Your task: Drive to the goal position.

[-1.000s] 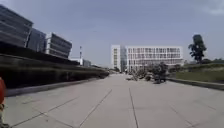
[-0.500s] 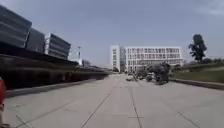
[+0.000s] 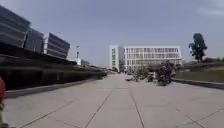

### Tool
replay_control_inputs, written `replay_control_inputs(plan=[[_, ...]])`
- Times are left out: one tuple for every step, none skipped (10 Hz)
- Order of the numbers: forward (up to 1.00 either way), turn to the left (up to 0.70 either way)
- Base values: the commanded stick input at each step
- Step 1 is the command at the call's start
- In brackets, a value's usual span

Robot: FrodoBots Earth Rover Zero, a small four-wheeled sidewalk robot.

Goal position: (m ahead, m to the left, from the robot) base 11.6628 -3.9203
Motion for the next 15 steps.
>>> replay_control_inputs(plan=[[0.7,0.0],[0.7,0.0],[0.7,0.0],[0.7,0.0],[0.7,0.0],[0.7,0.0],[0.7,0.0],[0.7,0.0],[0.7,0.0],[0.7,0.0],[0.7,0.0],[0.7,0.0],[0.7,0.0],[0.7,0.0],[0.7,0.0]])
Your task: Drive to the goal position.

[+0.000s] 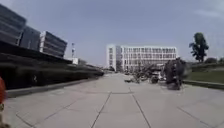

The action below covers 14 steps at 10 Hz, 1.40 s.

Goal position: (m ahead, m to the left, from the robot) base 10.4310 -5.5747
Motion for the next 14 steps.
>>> replay_control_inputs(plan=[[0.7,0.0],[0.7,0.35],[0.7,0.35],[0.7,0.35],[0.7,0.35],[0.7,0.35],[0.7,0.35],[0.7,0.35],[0.7,0.35],[0.7,0.35],[0.7,0.35],[0.7,0.35],[0.7,0.35],[0.7,0.35]])
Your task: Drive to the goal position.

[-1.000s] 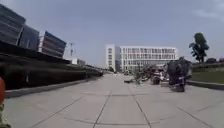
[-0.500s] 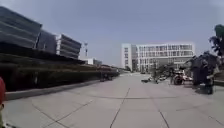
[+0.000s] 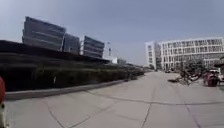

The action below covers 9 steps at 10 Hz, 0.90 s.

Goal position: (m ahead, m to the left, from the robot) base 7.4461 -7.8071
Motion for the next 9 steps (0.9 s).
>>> replay_control_inputs(plan=[[0.7,0.21],[0.7,0.0],[0.7,0.0],[0.7,0.0],[0.7,0.0],[0.7,0.0],[0.7,-0.12],[0.7,-0.35],[0.7,-0.35]])
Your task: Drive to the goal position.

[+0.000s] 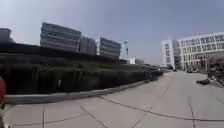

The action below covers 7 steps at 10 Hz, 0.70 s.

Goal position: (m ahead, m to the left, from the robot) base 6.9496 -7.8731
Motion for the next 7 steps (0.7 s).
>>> replay_control_inputs(plan=[[0.7,-0.35],[0.7,-0.35],[0.7,-0.35],[0.7,-0.35],[0.7,-0.35],[0.7,-0.35],[0.7,-0.35]])
